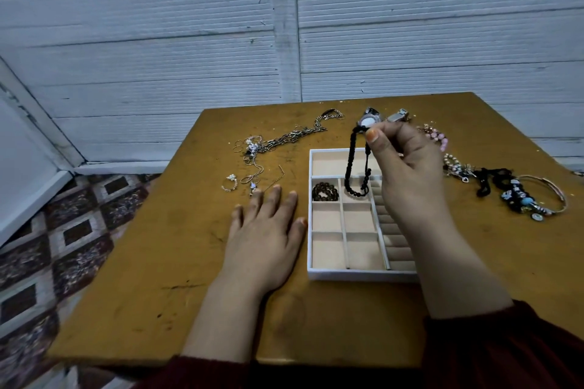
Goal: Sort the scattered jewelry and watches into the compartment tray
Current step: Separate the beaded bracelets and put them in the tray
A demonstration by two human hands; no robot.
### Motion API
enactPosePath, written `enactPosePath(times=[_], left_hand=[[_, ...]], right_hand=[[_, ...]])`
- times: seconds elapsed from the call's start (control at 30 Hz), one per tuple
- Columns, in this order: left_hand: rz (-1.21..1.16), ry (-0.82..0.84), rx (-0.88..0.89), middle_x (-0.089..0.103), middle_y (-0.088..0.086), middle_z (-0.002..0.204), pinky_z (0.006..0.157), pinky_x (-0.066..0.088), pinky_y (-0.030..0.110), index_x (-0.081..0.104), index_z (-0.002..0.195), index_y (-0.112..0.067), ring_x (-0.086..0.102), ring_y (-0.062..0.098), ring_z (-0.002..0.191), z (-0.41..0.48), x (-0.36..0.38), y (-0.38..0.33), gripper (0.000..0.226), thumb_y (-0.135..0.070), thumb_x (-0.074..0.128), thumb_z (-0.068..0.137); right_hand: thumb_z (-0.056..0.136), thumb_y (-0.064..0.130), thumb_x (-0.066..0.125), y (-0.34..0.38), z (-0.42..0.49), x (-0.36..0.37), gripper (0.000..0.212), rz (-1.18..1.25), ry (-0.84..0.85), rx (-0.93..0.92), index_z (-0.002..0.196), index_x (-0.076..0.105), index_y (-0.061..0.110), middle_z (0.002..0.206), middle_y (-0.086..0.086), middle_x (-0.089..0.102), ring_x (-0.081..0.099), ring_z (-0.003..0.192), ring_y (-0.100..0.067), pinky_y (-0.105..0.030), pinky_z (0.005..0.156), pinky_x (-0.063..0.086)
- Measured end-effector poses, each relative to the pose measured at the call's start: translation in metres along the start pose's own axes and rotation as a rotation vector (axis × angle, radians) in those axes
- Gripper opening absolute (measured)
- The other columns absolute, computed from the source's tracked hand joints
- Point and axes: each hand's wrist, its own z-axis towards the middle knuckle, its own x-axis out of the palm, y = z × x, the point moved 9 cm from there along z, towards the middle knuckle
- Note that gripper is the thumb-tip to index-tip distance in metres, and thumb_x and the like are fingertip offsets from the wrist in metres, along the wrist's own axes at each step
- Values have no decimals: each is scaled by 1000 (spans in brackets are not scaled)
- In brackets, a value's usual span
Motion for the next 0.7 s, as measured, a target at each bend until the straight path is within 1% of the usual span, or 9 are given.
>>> enactPosePath(times=[0.1, 0.17, 0.37, 0.43, 0.5, 0.57, 0.6, 0.63, 0.7], left_hand=[[12, 9, 4, -4, -12, 160, 119, -3, 42, 6, 150, -39, -9, 12, 147, 1, 1, 1, 54, -50, 16, 99], [13, 11, 8, -5, -12, 160, 119, -3, 42, 5, 150, -38, -10, 12, 147, 1, 2, 1, 54, -51, 16, 99], [5, 3, 17, -4, -11, 160, 119, -4, 42, 6, 151, -37, -11, 13, 147, 1, 1, 0, 54, -51, 17, 99], [7, -3, 17, -3, -11, 160, 119, -3, 42, 7, 151, -37, -10, 13, 147, 1, 0, 0, 54, -50, 17, 99], [4, -7, 18, -3, -12, 160, 119, -2, 42, 8, 151, -37, -10, 13, 147, 1, -1, 0, 54, -50, 18, 99], [2, -9, 18, -2, -12, 160, 119, -1, 42, 8, 150, -37, -9, 14, 147, 1, 0, 0, 54, -50, 18, 99], [0, -8, 17, -2, -12, 160, 119, -1, 42, 9, 150, -37, -8, 14, 147, 1, 0, 0, 54, -50, 18, 99], [-1, -8, 16, -1, -12, 160, 119, -1, 42, 9, 150, -37, -8, 13, 147, 1, 0, 0, 55, -51, 19, 99], [-3, -7, 13, -1, -12, 160, 119, -1, 42, 9, 150, -37, -8, 13, 147, 1, -1, 1, 55, -51, 19, 99]], right_hand=[[94, 17, 58, -5, -3, 2, 9, 0, 4, 26, 87, 63, 22, 85, 8, 64, 57, 78, 5, -8, 71, 44], [94, 16, 58, -5, -5, 3, 9, -22, 10, 27, 88, 63, 20, 83, 8, 63, 54, 71, 6, -6, 64, 43], [91, 13, 62, -10, -5, 4, 18, -166, 37, 15, 80, 62, 27, 79, 6, 61, 53, 64, 8, -5, 57, 40], [90, 16, 62, -18, -4, 2, 16, -266, 32, 37, 80, 62, 28, 73, 8, 60, 51, 59, 6, -13, 57, 42], [89, 23, 63, -26, -2, -1, 12, -379, 22, 58, 79, 62, 29, 67, 13, 59, 53, 61, 2, -28, 66, 48], [88, 30, 61, -31, -2, -2, 8, -480, 24, 74, 80, 61, 30, 65, 17, 59, 59, 72, -10, -45, 77, 51], [87, 33, 59, -31, -3, -1, 8, -527, 31, 81, 79, 60, 30, 67, 17, 60, 61, 78, -16, -50, 81, 49], [87, 34, 59, -30, -4, 0, 9, -568, 41, 87, 77, 59, 31, 69, 16, 61, 62, 82, -20, -51, 82, 49], [87, 31, 60, -30, -5, 1, 15, -654, 62, 99, 72, 56, 33, 70, 13, 62, 61, 87, -24, -49, 85, 47]])
